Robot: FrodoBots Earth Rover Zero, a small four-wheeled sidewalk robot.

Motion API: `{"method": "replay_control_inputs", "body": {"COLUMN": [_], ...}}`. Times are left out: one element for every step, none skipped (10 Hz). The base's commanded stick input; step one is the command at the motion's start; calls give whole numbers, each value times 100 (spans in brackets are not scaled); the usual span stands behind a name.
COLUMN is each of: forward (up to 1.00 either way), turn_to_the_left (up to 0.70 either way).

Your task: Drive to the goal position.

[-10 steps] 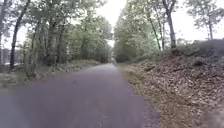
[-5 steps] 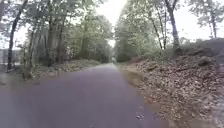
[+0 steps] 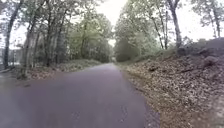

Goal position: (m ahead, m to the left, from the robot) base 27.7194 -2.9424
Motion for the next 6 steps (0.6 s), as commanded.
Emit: {"method": "replay_control_inputs", "body": {"forward": [70,70,70,70,70,70], "turn_to_the_left": [0,0,0,0,0,0]}}
